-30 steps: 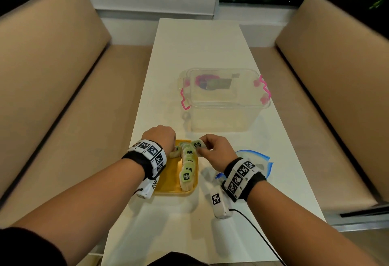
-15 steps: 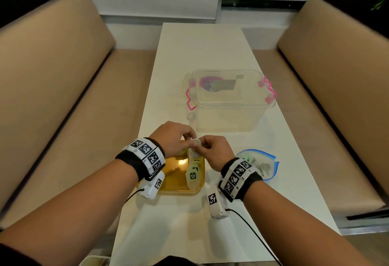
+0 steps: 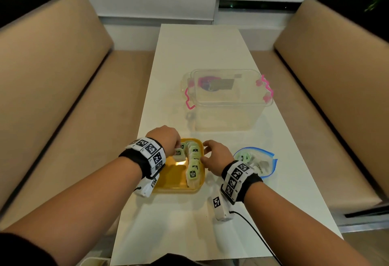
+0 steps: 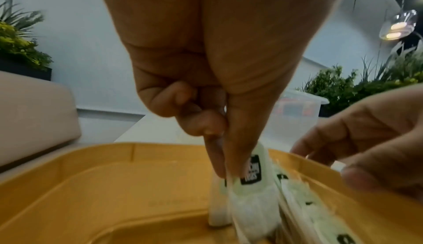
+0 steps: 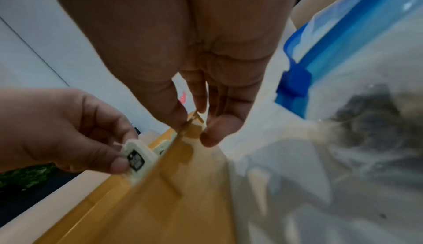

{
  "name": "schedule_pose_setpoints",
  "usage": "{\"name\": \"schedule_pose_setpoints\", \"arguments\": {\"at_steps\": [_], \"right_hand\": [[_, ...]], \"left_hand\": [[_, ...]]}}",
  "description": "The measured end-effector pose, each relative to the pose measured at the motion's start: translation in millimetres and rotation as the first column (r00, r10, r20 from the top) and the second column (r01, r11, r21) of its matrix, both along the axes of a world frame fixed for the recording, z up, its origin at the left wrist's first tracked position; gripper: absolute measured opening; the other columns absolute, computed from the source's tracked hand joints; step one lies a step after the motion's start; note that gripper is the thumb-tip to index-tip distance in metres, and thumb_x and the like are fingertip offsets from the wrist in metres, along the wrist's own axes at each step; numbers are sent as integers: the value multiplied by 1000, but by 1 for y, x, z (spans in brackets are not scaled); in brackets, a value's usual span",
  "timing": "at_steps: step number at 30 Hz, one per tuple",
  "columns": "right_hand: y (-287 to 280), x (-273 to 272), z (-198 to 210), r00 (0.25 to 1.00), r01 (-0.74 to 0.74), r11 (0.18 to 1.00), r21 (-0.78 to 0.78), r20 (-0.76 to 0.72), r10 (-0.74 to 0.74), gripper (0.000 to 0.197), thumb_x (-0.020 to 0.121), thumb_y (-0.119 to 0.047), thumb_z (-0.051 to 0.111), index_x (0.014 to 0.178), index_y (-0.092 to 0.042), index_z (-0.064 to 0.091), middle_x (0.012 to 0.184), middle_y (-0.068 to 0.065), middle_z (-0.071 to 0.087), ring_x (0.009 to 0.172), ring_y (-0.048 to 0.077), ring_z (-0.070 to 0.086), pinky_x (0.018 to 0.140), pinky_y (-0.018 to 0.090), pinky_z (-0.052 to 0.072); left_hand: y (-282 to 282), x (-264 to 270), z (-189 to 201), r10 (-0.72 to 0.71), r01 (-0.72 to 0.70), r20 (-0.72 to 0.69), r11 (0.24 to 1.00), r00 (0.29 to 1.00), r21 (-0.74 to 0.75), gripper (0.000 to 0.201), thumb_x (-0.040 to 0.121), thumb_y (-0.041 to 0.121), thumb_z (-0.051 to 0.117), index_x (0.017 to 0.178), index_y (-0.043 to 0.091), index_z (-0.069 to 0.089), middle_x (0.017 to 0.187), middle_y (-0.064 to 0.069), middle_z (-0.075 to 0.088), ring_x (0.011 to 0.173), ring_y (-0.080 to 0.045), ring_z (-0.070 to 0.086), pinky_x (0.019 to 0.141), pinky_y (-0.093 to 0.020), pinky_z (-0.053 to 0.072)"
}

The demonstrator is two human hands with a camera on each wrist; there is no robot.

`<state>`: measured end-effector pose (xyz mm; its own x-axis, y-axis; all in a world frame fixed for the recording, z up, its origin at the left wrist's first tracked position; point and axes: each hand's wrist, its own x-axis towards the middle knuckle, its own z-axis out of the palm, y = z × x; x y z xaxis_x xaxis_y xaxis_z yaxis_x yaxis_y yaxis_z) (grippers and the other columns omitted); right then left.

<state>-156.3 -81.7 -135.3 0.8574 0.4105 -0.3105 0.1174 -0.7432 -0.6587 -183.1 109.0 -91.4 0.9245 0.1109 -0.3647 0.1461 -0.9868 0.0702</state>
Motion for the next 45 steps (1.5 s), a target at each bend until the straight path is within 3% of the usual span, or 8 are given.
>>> {"name": "schedule_pose_setpoints", "arguments": {"at_steps": [10,17,22,25,29,35,41,45], "right_hand": [[-3,-2,-1,999,19,996,82,-49,-15,47,86,-15,64,132,-15,50,108,2,65,77,25,69,74,41,60],[-11,1,-3,1000,26,993,112,-9,-25,49,89,-28,64,134,-19,48,109,-3,62,89,23,68,85,43,56],[-47,19,13,992,87,973,214,72,-105,30,92,-8,49,118,-21,57,100,-6,64,73,19,64,69,32,56],[-81,34,22,983,90,980,177,143,-116,30,90,-4,49,111,-20,61,97,-6,65,70,10,58,68,24,52],[-126,52,24,980,73,995,-71,190,-58,17,89,-20,60,105,-23,67,109,2,61,97,20,59,85,32,51],[-168,56,9,1000,-27,904,-427,0,30,47,77,-48,74,119,-33,61,125,8,38,117,31,45,94,39,49],[-185,46,-12,979,-184,942,-281,-134,151,83,70,-35,84,142,-26,42,135,10,45,116,28,56,97,35,48],[-190,47,-15,979,-191,964,-182,-109,174,82,72,-32,84,142,-22,43,137,10,50,122,27,52,101,33,44]], "left_hand": [[-22,7,-10,48,-54,30,967,998,247,6,86,12,63,80,13,60,71,-3,54,68,-27,57,63,-31,47],[-22,9,-5,133,-130,5,964,991,232,11,84,25,70,88,14,67,66,-1,52,67,-25,57,61,-30,46],[-42,15,17,116,-119,93,993,989,27,26,87,48,62,96,23,64,92,1,65,86,-23,62,75,-33,53],[-80,19,30,5,24,162,984,987,-175,19,91,42,59,102,26,64,97,4,68,92,-20,62,83,-34,51],[-143,28,26,-124,169,164,938,979,-302,20,95,26,57,112,22,67,104,3,71,97,-19,63,86,-31,49],[-204,36,-14,-202,188,-33,950,979,-248,45,86,26,68,130,23,60,123,1,66,111,-22,61,92,-33,50],[-216,31,-46,-88,74,-95,987,992,-144,75,63,45,85,127,21,53,124,-2,54,113,-24,52,94,-40,50],[-219,30,-46,-4,-13,-92,982,996,-190,65,63,48,85,117,22,58,117,0,52,111,-22,51,93,-39,48]]}}
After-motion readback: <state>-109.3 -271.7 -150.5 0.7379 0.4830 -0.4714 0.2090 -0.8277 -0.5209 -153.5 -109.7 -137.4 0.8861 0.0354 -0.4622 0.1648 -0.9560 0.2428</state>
